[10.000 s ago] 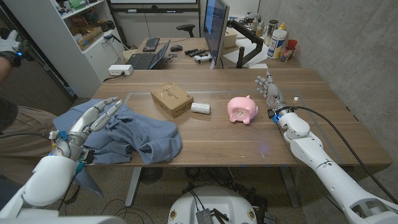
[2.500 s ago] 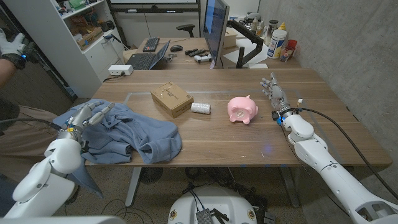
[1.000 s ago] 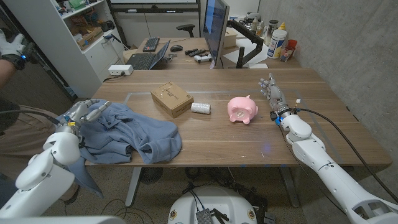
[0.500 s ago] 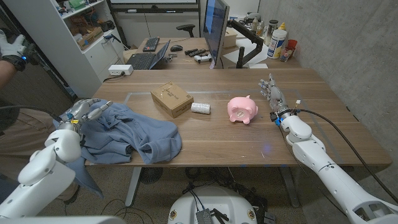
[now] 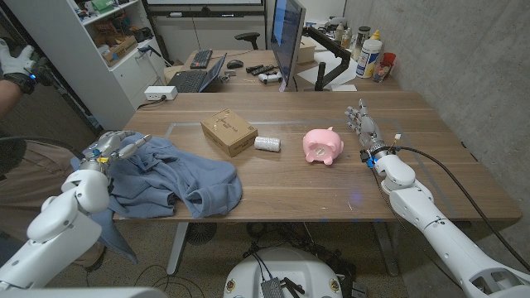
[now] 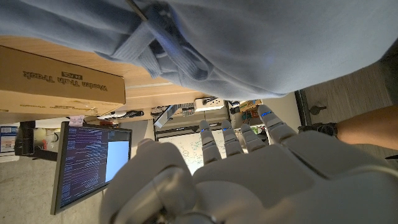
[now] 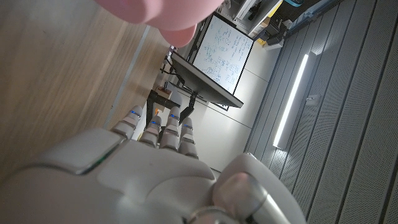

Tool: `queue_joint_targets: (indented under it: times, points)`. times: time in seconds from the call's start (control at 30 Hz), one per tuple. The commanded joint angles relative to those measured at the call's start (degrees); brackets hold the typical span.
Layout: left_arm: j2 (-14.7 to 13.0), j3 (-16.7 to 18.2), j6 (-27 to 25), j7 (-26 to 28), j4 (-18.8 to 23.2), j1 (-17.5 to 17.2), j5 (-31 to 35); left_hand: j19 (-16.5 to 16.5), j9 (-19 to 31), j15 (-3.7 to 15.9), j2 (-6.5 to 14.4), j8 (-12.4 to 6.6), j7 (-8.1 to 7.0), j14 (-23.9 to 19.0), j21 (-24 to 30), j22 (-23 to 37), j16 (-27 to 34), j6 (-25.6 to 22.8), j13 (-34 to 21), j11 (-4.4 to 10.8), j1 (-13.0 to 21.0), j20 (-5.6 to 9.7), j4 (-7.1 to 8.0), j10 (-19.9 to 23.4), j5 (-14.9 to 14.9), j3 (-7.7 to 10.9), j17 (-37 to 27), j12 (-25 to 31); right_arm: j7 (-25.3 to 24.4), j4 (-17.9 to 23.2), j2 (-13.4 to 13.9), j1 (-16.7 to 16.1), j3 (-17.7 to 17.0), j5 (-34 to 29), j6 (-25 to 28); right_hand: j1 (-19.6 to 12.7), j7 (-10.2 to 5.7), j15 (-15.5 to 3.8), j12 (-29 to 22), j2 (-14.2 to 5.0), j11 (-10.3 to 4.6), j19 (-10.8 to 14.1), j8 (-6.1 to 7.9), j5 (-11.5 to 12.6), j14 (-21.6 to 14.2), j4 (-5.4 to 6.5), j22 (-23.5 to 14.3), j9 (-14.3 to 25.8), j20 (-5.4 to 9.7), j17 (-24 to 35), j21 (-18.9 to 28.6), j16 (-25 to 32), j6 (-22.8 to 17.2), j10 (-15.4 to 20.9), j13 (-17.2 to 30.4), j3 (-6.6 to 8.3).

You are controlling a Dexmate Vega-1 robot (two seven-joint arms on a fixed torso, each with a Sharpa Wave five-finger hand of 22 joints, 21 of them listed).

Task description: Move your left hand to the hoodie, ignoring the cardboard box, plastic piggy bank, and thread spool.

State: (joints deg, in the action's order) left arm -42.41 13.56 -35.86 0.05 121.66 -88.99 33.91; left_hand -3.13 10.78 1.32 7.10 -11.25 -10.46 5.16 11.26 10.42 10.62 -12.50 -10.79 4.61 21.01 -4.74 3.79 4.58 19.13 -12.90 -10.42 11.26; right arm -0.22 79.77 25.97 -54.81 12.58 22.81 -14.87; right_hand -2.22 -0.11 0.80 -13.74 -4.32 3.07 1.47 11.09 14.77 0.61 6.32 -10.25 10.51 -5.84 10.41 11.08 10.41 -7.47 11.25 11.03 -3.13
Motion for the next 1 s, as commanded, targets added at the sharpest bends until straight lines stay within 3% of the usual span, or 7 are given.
queue_joint_targets:
  times: [0.03, 1.0]
  points:
    - [-2.1, -1.7, -1.4, -0.2, -0.3, 0.5, 1.2, 0.2, 0.1, -0.05, -0.1, -0.20, 0.21, 0.4, 0.3, 0.2, 0.3, -0.5, -0.1, 0.07, 0.7, -0.04, -0.25, 0.1, 0.3, 0.06, -0.1, 0.4, 0.1, -0.2, -0.1, 0.1, -0.2, 0.3, -0.1, 0.0, -0.06, -0.01, 0.1, -1.65, -0.29, -0.4, -0.06, 0.0, -0.1, 0.24, -0.2, 0.2, 0.09, 0.1, 0.3, 0.2, -0.3, 0.3, 0.1, 0.26]
    - [-5.0, -5.6, -3.5, -0.2, -0.9, 1.3, 3.0, -0.1, 0.1, 0.06, -0.2, -0.23, 0.04, 0.3, 0.4, 0.2, 0.3, -0.7, -0.1, 0.33, 0.7, 0.12, -0.28, 0.4, 0.4, 0.08, -0.1, 0.5, 0.5, -1.2, -0.2, 0.3, -0.6, 0.7, -0.8, 0.0, 0.00, -0.03, 0.1, -1.64, -0.22, -0.4, -0.09, 0.0, -0.1, 0.23, -0.2, 0.2, 0.06, 0.1, 0.3, 0.2, -0.2, 0.3, 0.1, 0.28]
